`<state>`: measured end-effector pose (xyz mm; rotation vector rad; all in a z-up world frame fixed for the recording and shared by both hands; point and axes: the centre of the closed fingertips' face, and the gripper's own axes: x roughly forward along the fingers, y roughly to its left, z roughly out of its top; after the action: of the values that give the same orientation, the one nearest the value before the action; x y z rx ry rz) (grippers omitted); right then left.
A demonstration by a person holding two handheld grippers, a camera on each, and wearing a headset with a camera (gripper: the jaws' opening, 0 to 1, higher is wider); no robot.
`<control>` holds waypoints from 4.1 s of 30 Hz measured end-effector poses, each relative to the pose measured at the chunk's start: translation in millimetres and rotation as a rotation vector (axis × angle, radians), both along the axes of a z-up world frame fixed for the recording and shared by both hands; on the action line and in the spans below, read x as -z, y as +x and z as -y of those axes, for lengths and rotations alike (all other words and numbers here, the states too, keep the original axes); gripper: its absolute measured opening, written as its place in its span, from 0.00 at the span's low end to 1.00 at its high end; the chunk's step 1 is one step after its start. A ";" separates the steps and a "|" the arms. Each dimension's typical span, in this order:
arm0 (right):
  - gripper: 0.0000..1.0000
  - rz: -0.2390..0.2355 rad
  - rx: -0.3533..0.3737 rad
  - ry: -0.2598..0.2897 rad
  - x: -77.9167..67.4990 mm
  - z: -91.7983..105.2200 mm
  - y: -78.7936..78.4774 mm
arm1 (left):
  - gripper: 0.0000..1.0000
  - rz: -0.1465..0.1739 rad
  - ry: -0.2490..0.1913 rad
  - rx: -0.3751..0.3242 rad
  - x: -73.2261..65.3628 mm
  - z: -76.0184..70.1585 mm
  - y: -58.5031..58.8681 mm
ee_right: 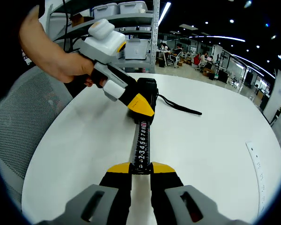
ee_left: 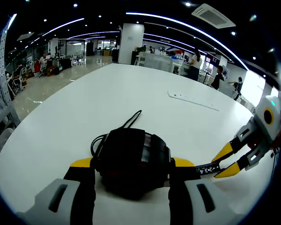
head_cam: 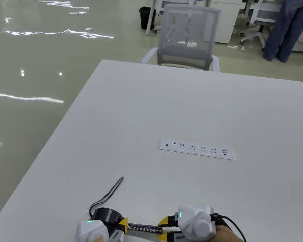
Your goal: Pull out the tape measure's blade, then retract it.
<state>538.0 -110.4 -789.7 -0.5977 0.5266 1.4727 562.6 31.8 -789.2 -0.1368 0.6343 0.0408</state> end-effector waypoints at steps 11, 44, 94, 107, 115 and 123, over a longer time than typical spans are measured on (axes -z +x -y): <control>0.14 0.004 -0.003 0.001 1.5 -1.7 2.8 | 0.60 0.002 -0.019 -0.008 -0.5 -1.2 1.3; 0.13 0.009 -0.020 0.006 1.4 -11.8 3.7 | 0.60 0.000 -0.057 -0.003 -1.1 -3.2 1.3; 0.13 0.003 -0.034 0.005 2.7 -31.5 4.5 | 0.60 0.006 -0.075 0.001 -1.9 -4.7 1.8; 0.13 0.000 -0.030 0.009 4.3 -37.3 4.9 | 0.60 0.007 -0.080 0.000 -2.6 -5.1 1.5; 0.13 -0.002 -0.028 0.007 5.0 -41.0 4.7 | 0.61 0.009 -0.084 -0.001 -2.6 -5.3 1.4; 0.13 -0.003 -0.028 0.008 6.3 -45.4 5.3 | 0.61 0.009 -0.087 0.001 -2.0 -5.8 1.9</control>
<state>543.3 -64.9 -796.0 -0.5989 0.5164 1.5021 564.4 37.6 -787.1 -0.2209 0.6278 0.0116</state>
